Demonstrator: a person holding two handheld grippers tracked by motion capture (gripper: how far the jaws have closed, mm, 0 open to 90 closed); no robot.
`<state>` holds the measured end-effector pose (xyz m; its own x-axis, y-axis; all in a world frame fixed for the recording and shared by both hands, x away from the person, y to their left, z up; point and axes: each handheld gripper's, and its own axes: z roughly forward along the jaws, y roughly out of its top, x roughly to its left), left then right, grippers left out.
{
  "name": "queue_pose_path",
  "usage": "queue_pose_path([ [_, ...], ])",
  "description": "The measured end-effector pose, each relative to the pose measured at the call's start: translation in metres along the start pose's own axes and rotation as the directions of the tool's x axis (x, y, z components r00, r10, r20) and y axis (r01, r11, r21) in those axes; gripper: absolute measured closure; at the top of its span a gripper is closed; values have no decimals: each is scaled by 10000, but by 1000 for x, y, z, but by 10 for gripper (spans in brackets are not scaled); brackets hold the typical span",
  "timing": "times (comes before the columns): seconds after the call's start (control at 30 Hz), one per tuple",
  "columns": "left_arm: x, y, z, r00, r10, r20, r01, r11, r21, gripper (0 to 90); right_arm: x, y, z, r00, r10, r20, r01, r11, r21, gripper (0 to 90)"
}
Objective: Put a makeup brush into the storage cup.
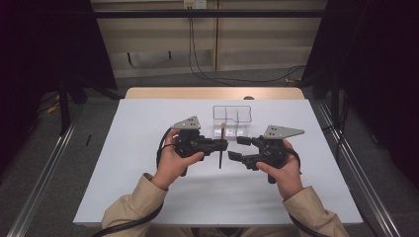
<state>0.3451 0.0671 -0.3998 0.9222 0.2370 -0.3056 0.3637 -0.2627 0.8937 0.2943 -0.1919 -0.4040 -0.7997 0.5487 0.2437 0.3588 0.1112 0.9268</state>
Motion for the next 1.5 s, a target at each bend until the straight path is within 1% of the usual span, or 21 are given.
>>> queue_pose_path([
  [0.13,-1,0,4,10000,13,19,-13,10000,4,828,0,10,-2,10000,-29,55,31,9995,-323,375],
  [0.17,-1,0,5,9999,116,8,-116,9999,79,828,-1,12,-1,10000,-12,64,14,9994,-357,408],
  [0.23,-2,0,8,9999,107,45,-107,9999,107,828,0,16,0,10000,-67,65,70,9987,-501,448],
  [0.27,-2,-1,9,9999,165,29,-165,9997,189,828,1,18,1,10000,-76,53,78,9987,-497,464],
  [0.3,-2,-1,10,9998,207,29,-207,9996,214,828,1,19,2,10000,-73,19,74,9987,-496,503],
  [0.37,-3,-1,12,9997,231,62,-232,9994,253,828,2,21,4,10000,-78,-29,77,9986,-521,529],
  [0.43,-4,0,14,9996,268,82,-270,9992,291,828,2,22,7,9999,-107,-54,104,9990,-444,603],
  [0.5,-4,1,14,9994,327,122,-330,9991,261,828,2,23,10,9999,-25,-135,19,9991,-414,666],
  [0.53,-5,1,15,9993,337,131,-340,9992,223,828,2,23,11,9999,7,-139,-13,9991,-418,729],
  [0.57,-5,2,15,9993,346,127,-349,9992,208,828,2,23,12,9996,30,-272,-44,9988,-494,793],
  [0.63,-6,2,14,9993,356,128,-358,9992,185,827,1,24,12,9997,56,-244,-71,9982,-594,834],
  [0.73,-5,2,13,9991,392,144,-393,9992,101,815,1,26,13,9992,137,-365,-159,9981,-588,843],
  [0.87,-3,0,8,9995,255,209,-252,9996,-149,748,1,28,13,9992,89,-387,-113,9980,-625,844],
  [0.9,-2,0,6,9995,240,216,-235,9995,-207,722,1,29,13,9994,42,-348,-66,9977,-681,844],
  [0.93,-2,0,4,9994,326,132,-323,9992,-220,688,1,30,12,9995,-16,-310,-6,9976,-697,844],
  [1.03,-1,-1,-1,9995,219,228,-208,9986,-489,612,0,32,12,9997,-127,-217,112,9975,-695,844],
  [1.1,-1,-1,-5,9992,332,215,-318,9975,-632,547,-1,33,12,9997,-178,-172,166,9974,-707,844],
  [1.27,-1,-4,-14,9991,415,-37,-417,9967,-702,378,-2,34,12,9996,-268,-107,260,9971,-709,844],
  [1.37,0,-6,-20,9994,341,-97,-347,9969,-702,282,-4,34,13,9996,-283,-37,279,9974,-666,845],
  [1.4,1,-7,-23,9991,395,-151,-405,9966,-715,255,-4,35,13,9996,-284,-10,283,9975,-651,844],
  [1.5,2,-9,-32,9990,310,-317,-335,9963,-793,200,-7,36,12,9995,-312,70,316,9972,-673,844],
])
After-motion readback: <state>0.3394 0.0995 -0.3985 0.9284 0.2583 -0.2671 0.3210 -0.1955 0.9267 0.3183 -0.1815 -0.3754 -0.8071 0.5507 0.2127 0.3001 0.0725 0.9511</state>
